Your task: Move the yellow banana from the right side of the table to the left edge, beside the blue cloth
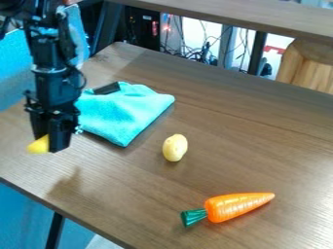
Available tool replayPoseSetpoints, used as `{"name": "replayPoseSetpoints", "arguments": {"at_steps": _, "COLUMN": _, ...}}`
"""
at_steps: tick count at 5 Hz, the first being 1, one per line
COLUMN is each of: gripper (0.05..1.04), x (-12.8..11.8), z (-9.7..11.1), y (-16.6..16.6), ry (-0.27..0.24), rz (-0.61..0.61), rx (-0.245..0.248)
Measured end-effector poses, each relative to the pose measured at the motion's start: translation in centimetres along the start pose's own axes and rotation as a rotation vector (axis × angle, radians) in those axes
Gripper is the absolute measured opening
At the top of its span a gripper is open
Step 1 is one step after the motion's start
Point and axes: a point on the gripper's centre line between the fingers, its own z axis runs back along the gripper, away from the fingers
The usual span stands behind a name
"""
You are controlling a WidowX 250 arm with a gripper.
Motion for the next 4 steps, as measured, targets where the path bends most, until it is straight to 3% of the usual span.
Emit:
{"name": "replayPoseSetpoints", "arguments": {"at_steps": 1, "gripper": 0.447, "x": -0.7, "z": -1.3, "y": 2.5, "ry": 0.028, "rz": 0.078, "rx": -0.006}}
{"name": "replayPoseSetpoints", "arguments": {"at_steps": 2, "gripper": 0.447, "x": -0.4, "z": -3.6, "y": 3.7, "ry": 0.115, "rz": 0.146, "rx": 0.011}}
{"name": "replayPoseSetpoints", "arguments": {"at_steps": 3, "gripper": 0.447, "x": 0.2, "z": -3.6, "y": 4.6, "ry": 0.125, "rz": 0.180, "rx": 0.057}}
{"name": "replayPoseSetpoints", "arguments": {"at_steps": 4, "gripper": 0.466, "x": 0.2, "z": -3.6, "y": 4.3, "ry": 0.127, "rz": 0.202, "rx": 0.067}}
